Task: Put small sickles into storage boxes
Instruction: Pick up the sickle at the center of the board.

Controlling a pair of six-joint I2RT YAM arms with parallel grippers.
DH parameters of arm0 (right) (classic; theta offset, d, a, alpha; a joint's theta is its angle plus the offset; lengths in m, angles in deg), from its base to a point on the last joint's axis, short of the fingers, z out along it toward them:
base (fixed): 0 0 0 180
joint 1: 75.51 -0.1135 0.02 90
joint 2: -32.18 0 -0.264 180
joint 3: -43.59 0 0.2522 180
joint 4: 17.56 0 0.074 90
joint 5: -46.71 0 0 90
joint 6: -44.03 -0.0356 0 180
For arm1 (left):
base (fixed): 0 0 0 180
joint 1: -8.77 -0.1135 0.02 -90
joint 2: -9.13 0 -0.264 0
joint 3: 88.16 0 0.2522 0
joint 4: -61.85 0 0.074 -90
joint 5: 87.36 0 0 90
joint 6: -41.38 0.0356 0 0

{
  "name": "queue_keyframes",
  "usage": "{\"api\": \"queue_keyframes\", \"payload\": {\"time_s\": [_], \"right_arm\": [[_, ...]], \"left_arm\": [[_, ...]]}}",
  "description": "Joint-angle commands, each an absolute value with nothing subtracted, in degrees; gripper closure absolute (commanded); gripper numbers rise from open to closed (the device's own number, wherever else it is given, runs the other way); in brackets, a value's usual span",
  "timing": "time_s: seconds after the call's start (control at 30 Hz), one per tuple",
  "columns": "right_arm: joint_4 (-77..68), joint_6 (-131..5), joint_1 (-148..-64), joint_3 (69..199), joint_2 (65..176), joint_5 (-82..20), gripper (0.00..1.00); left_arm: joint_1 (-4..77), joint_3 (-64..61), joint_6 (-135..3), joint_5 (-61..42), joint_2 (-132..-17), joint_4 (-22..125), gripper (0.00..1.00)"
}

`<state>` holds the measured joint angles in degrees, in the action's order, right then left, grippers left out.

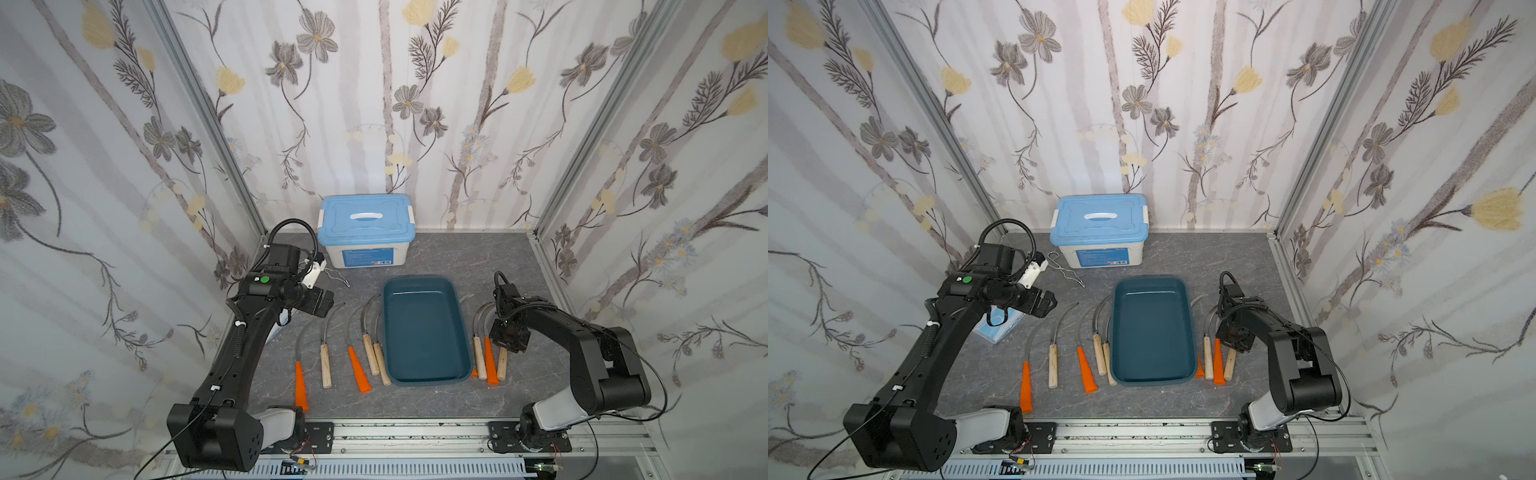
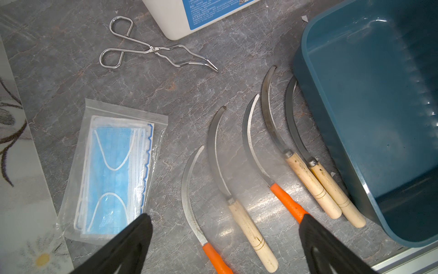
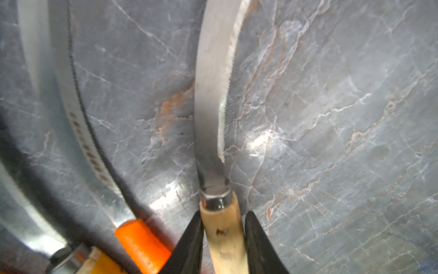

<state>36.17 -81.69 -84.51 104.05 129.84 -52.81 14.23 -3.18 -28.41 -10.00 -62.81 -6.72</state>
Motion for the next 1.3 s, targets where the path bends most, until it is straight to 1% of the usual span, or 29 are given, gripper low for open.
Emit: {"api": "queue_keyframes", "payload": {"time_s": [0.0, 0.13, 0.23, 0.37, 0.6, 0.77, 0.87, 1.27], "right_arm": [[34.50, -81.09, -84.48, 104.49, 131.02, -53.49, 0.68], [34.35, -81.06, -84.48, 104.08, 130.70, -53.54, 0.67], [34.49, -81.05, -84.47, 103.70, 131.19, -53.48, 0.68], [33.92, -81.09, -84.46, 102.73, 131.37, -52.96, 0.81], [33.13, -81.47, -84.50, 102.00, 130.90, -53.22, 0.82], [33.46, -81.45, -84.48, 102.10, 129.00, -54.51, 0.87], [34.22, -81.09, -84.48, 102.75, 127.34, -55.37, 0.88], [39.92, -79.98, -84.57, 108.09, 121.06, -56.30, 0.89]], "left_arm": [[14.27, -2.51, -27.35, -9.93, -62.85, -7.02, 0.00], [14.24, -2.75, -27.26, -9.66, -62.85, -7.11, 0.00], [14.22, -2.95, -27.26, -9.75, -62.80, -7.11, 0.00], [14.22, -2.60, -27.35, -9.83, -62.82, -6.95, 0.00], [14.27, -1.89, -27.35, -9.66, -62.85, -7.12, 0.00], [14.23, -1.76, -27.52, -9.66, -62.84, -7.28, 0.00], [14.25, -1.89, -27.61, -9.58, -62.85, -7.37, 0.00], [14.22, -1.28, -27.96, -9.93, -62.84, -7.52, 0.00]]}}
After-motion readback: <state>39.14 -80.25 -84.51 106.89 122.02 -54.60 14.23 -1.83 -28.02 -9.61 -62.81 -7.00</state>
